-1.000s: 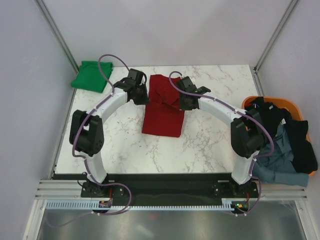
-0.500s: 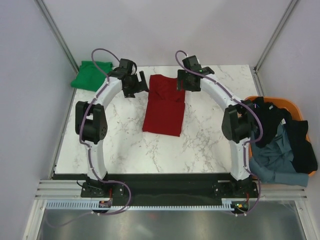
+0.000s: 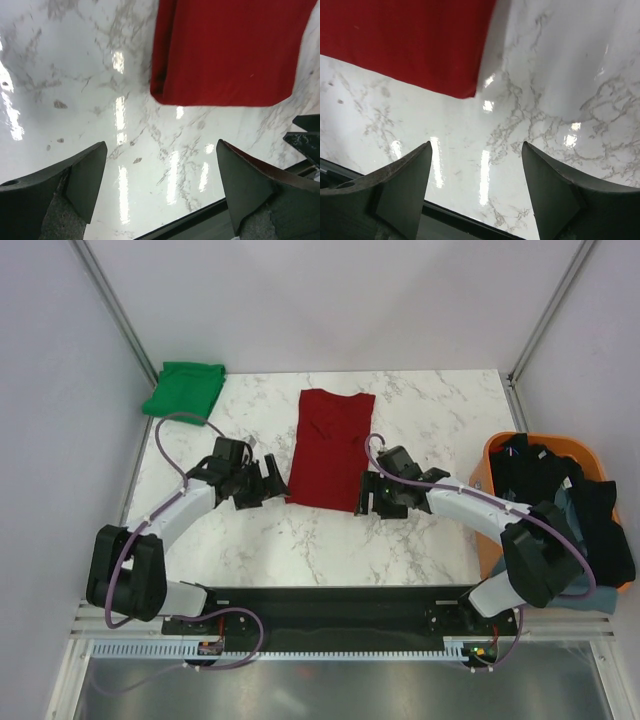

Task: Fold and stack the t-shirts
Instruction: Fold the tshirt

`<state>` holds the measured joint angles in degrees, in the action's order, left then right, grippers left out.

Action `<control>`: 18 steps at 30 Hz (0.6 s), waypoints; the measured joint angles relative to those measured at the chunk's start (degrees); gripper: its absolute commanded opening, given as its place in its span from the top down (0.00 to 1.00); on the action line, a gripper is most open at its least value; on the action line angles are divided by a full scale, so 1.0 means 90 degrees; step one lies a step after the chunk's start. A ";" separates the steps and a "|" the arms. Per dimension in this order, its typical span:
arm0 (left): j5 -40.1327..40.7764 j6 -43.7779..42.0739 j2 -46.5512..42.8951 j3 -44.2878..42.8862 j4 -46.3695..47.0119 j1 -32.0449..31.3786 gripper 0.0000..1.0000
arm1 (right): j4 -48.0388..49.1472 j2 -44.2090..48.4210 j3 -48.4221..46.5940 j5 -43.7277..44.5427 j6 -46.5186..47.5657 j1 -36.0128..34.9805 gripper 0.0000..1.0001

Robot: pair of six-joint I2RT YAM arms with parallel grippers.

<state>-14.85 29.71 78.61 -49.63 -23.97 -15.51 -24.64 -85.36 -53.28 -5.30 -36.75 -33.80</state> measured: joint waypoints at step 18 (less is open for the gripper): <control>-0.0629 0.0282 0.0566 0.1319 0.2086 -0.0041 0.19 | 0.1974 -0.1035 0.0510 -0.0784 -0.0413 0.0092 0.28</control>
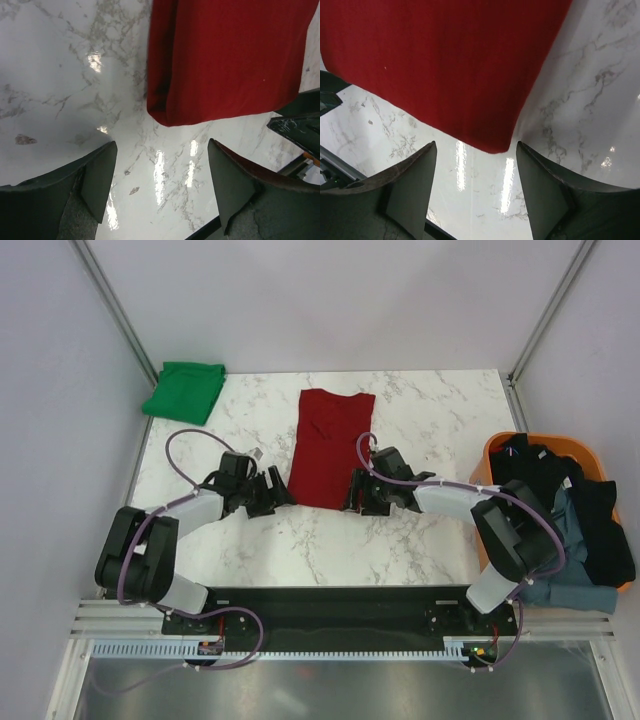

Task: Fold and stack the t-shirts
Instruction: Fold the tshirt

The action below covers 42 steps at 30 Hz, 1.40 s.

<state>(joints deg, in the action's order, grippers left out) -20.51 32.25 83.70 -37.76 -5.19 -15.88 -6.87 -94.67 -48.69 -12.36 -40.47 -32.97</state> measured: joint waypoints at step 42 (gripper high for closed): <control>0.0126 0.0823 -0.1904 0.1387 0.0544 -0.1083 0.98 | 0.0236 0.1615 0.1496 -0.0748 -0.0032 0.0265 1.00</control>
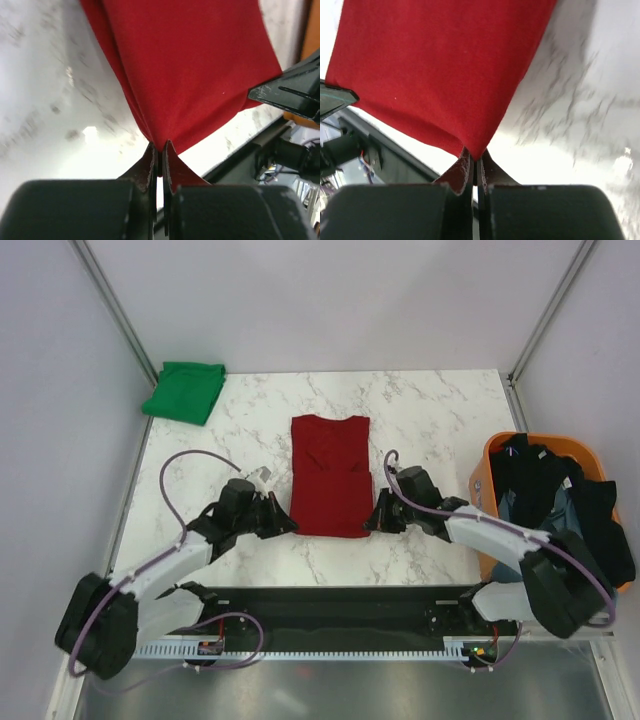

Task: Fold and stack the t-shirts
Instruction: Fold the tshirt

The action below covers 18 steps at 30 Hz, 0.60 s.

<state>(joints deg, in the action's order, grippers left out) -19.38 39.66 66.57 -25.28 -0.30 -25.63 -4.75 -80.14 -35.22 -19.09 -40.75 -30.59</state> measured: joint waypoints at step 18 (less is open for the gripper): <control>0.0998 0.1586 -0.3910 -0.0461 -0.3849 -0.1892 0.98 | -0.2990 0.3997 0.0085 0.1027 -0.1396 -0.1729 1.00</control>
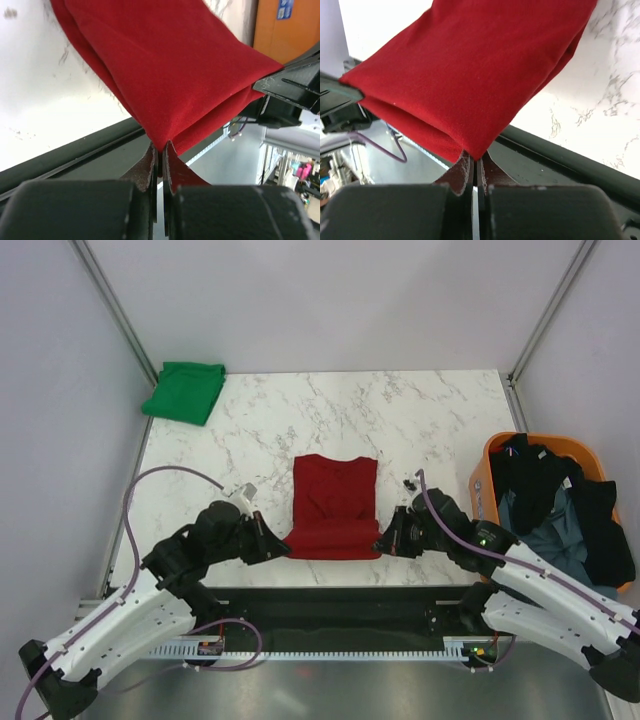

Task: Fold and stack the t-shirts
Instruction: Fold the tshirt

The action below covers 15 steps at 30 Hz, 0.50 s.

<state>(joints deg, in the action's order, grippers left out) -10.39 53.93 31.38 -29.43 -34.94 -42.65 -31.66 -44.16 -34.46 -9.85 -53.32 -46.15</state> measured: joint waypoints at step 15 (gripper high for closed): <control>0.0937 -0.1015 0.2735 -0.2693 -0.0464 0.0347 0.98 | -0.1299 -0.2154 -0.2650 0.1258 0.0986 0.0573 1.00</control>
<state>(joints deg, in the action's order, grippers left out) -1.96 44.80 55.99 -53.67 -39.11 -39.53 -43.35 -63.55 -58.30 1.48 -44.45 -40.99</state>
